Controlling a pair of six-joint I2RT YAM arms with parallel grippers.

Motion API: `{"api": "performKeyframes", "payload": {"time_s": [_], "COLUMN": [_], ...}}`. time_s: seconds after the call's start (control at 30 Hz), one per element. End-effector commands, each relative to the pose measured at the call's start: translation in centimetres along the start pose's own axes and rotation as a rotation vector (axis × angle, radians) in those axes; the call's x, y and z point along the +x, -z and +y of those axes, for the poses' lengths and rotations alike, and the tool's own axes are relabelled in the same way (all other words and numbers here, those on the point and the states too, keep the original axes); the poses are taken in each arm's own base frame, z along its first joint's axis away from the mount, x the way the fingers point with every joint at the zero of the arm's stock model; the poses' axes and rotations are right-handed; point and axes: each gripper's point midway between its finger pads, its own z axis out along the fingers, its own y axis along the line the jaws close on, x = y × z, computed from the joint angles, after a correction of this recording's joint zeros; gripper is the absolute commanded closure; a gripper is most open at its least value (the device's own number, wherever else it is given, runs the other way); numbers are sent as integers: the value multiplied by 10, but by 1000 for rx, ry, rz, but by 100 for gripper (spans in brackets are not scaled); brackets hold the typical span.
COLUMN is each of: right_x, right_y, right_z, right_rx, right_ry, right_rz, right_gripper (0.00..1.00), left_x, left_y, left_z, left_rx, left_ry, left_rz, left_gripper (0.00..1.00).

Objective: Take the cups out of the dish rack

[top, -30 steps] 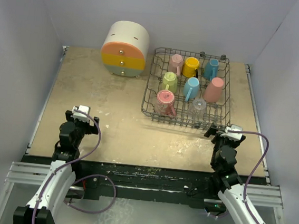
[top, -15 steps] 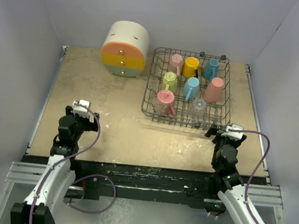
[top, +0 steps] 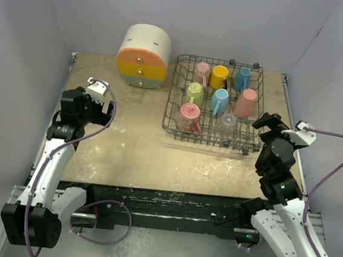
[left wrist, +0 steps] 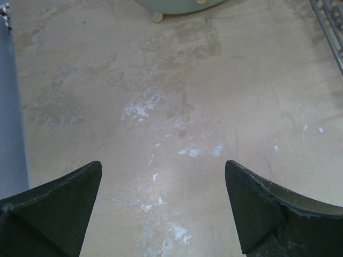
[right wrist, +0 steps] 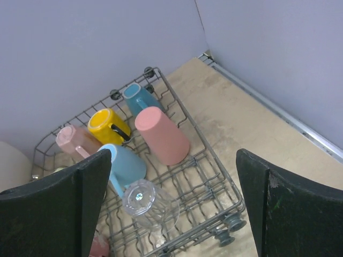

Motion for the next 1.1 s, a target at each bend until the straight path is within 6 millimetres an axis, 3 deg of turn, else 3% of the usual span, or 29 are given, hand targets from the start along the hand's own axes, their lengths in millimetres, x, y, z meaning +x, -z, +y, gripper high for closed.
{"api": "performKeyframes", "payload": {"time_s": [0.0,0.1,0.13,0.3,0.5,0.73,0.83,1.07], "right_x": [6,22,25,80,121,188,209,247], "right_y": [-2,-3,-9,-24,2,30,31,36], "right_z": [27,71,81,117,163,188,193,199], "right_rx": [-103,-310,-323,-350,-618,-738,-766,-812], "right_ry": [-26,47,77,191,215,397,427,499], "right_rz": [46,115,130,379,471,610,660,784], "right_gripper": [0,0,0,0,0,10,17,20], "left_x": [-16,-19,-19,-9,6,4,3,0], "left_y": [15,16,15,11,12,15,16,20], "left_z": [-15,-18,-19,-18,-21,-21,-23,-25], "left_rx": [109,154,161,183,222,221,232,246], "left_ry": [-20,-47,-60,-112,-166,-171,-164,-167], "left_rz": [15,45,51,97,166,157,161,152], "left_gripper": [1,1,1,1,1,1,1,1]}}
